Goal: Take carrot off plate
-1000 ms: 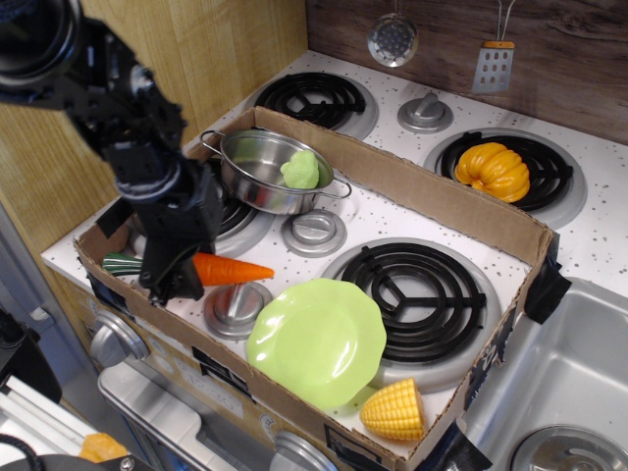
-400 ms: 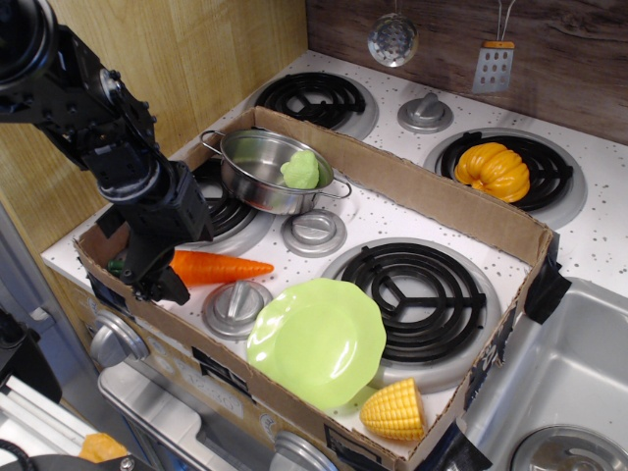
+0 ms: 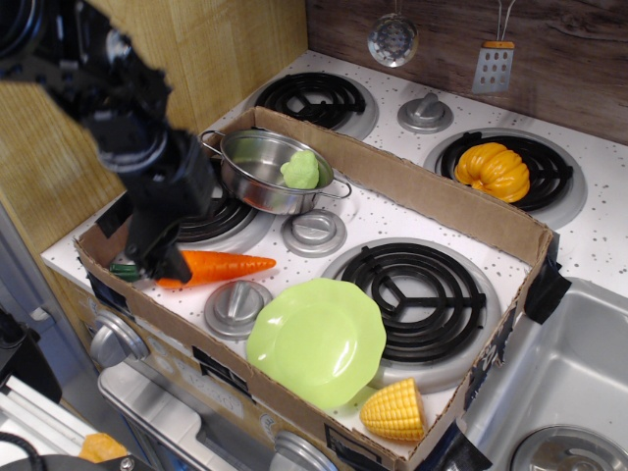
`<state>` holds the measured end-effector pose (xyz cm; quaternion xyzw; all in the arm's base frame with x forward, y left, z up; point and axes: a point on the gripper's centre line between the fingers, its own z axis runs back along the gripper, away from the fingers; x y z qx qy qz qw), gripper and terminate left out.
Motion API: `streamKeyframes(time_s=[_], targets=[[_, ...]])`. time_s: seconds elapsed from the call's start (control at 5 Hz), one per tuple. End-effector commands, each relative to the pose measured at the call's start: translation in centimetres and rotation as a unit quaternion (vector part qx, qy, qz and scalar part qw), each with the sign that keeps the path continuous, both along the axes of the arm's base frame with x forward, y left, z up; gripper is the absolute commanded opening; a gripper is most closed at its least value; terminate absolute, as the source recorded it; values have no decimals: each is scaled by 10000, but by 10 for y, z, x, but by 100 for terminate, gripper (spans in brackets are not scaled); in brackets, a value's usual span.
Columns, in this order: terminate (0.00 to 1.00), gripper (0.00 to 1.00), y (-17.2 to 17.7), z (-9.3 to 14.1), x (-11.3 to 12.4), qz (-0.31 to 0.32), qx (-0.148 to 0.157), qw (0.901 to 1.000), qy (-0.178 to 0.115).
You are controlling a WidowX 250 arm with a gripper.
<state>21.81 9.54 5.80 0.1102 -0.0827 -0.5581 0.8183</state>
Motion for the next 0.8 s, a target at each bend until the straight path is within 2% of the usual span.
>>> streamKeyframes(time_s=[0.0,0.4,0.6], targets=[[0,100,-12,24,16,-483,-127,9985,219],[0,100,-12,24,16,-483,-127,9985,219],[100,100,-12,24,16,-483,-127,9985,219]])
